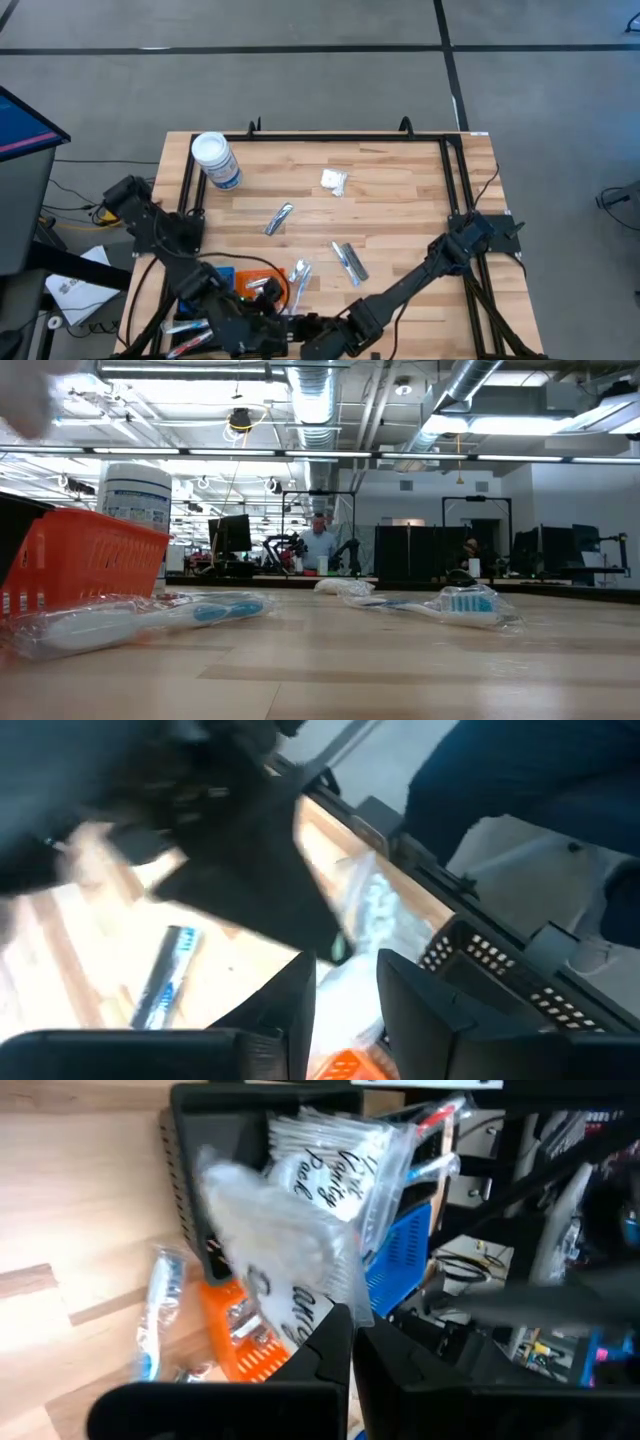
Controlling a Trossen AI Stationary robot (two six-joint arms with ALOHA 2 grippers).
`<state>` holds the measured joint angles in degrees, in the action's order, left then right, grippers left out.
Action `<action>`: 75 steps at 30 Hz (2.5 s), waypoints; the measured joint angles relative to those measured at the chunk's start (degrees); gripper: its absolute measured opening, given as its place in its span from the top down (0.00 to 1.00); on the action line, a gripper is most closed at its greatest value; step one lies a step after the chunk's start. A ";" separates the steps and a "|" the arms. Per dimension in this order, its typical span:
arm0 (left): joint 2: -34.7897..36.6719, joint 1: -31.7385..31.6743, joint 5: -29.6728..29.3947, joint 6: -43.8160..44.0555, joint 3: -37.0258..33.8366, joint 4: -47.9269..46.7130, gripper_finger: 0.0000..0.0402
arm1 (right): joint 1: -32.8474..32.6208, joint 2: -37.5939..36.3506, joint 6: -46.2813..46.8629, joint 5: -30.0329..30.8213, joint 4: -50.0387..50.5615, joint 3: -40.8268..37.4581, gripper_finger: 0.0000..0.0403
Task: Pick & Place Travel size toiletries
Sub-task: Put the bottom cotton pack into the right black basket
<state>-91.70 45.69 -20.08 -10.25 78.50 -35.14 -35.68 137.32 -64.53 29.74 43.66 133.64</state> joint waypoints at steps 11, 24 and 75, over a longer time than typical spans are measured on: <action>1.44 -7.33 11.70 6.23 0.04 0.07 0.74 | -0.66 0.00 -1.46 -0.13 0.75 0.00 1.00; -0.87 -9.46 20.93 4.40 -0.02 -0.08 0.74 | 0.42 0.00 -0.98 -0.52 2.13 0.00 1.00; -0.68 -12.79 22.21 3.22 -4.79 2.01 0.74 | 0.59 -0.22 -5.07 0.77 0.24 0.00 1.00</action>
<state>-92.38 32.91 2.13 -7.04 73.71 -33.13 -35.09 137.10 -69.60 30.51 43.90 133.64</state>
